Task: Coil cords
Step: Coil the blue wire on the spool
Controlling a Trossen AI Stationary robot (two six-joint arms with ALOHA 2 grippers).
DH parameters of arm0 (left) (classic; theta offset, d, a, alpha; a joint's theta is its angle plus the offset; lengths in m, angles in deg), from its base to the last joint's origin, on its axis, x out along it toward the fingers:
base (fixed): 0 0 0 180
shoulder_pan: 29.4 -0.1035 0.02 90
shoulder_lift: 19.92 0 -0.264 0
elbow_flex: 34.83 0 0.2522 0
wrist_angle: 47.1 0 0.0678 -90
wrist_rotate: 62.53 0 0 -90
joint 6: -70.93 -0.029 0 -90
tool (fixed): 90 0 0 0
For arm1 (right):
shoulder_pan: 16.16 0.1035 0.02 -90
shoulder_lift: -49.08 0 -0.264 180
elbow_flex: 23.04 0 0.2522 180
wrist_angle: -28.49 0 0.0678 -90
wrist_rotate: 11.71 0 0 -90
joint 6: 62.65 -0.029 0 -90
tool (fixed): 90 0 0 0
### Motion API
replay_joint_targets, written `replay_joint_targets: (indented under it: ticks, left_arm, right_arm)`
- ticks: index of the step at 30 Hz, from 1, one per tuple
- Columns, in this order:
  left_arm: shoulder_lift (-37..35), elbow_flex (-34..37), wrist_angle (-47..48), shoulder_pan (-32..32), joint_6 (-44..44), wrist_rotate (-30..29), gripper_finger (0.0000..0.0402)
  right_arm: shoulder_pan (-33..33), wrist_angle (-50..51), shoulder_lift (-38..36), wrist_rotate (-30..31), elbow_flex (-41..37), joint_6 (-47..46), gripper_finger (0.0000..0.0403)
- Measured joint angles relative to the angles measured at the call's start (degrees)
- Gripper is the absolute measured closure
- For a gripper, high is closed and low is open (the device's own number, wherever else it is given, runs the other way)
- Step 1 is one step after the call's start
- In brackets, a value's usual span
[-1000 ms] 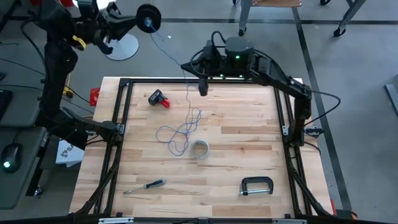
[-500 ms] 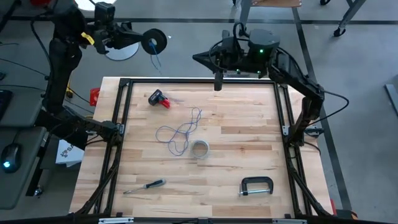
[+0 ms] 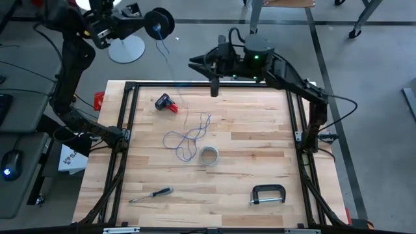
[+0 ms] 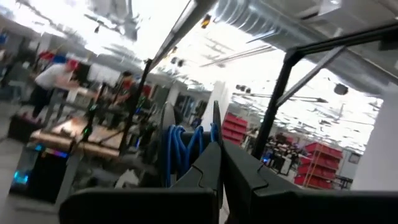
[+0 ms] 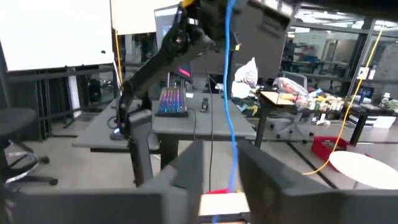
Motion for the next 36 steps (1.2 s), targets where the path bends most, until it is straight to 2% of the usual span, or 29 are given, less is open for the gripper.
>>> replay_joint_targets:
  ticks: [5, 9, 22, 36]
  left_arm:
    - [0.0, 0.0, -0.4, 1.8, -3.1, -1.5, 0.0401]
    - [0.1, 0.0, -0.4, 3.4, -5.0, -2.7, 0.0401]
    - [1.0, 0.0, 0.1, 7.8, -8.6, -4.1, 0.0401]
    - [1.2, 0.0, 0.0, 9.6, -10.0, -4.7, 0.0401]
  right_arm:
    - [0.0, -2.1, 2.9, 0.5, 0.0, -3.3, 0.0206]
    - [0.0, -2.5, 4.7, 2.7, 0.0, -4.6, 0.0167]
    - [0.0, -6.8, 6.6, -1.2, 0.0, -11.3, 0.0162]
    - [0.0, -6.3, 6.6, 0.9, 0.0, -10.0, 0.0171]
